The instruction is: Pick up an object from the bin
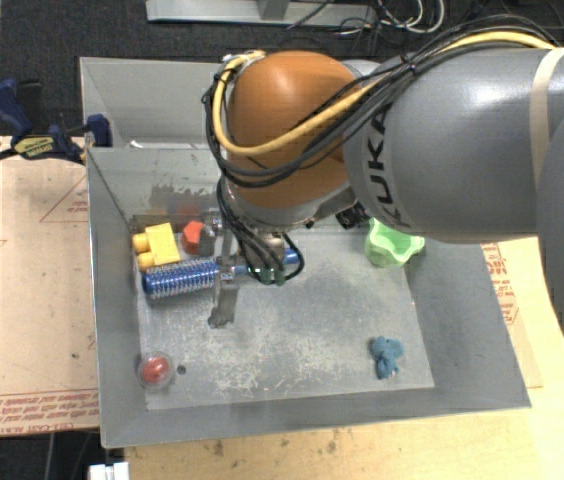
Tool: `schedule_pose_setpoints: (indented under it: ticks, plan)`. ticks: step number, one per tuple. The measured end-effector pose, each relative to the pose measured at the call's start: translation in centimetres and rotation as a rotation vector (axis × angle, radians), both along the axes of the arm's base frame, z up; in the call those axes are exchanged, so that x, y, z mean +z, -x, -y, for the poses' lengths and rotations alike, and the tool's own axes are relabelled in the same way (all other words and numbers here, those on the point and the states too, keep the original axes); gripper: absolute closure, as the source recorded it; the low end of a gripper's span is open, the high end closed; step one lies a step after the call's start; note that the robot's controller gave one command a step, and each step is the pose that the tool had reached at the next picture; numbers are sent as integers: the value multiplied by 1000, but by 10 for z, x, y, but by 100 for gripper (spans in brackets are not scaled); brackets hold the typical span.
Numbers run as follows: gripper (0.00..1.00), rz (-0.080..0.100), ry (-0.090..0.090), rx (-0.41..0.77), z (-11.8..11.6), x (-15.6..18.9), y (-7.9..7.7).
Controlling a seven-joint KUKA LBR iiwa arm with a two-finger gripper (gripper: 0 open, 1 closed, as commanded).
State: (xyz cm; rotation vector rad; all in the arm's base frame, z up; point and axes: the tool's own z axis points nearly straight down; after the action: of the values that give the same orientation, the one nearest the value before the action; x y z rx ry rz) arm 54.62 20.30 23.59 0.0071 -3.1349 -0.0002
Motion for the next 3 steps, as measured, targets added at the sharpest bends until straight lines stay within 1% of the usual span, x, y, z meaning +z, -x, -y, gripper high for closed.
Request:
schedule_pose_setpoints:
  ticks: [1,2,3]
  plan:
    - [0,1,3,-78,54,-99,-29]
    - [0,9,-2,-121,38,-168,-65]
    - [100,9,-2,-123,38,-165,-65]
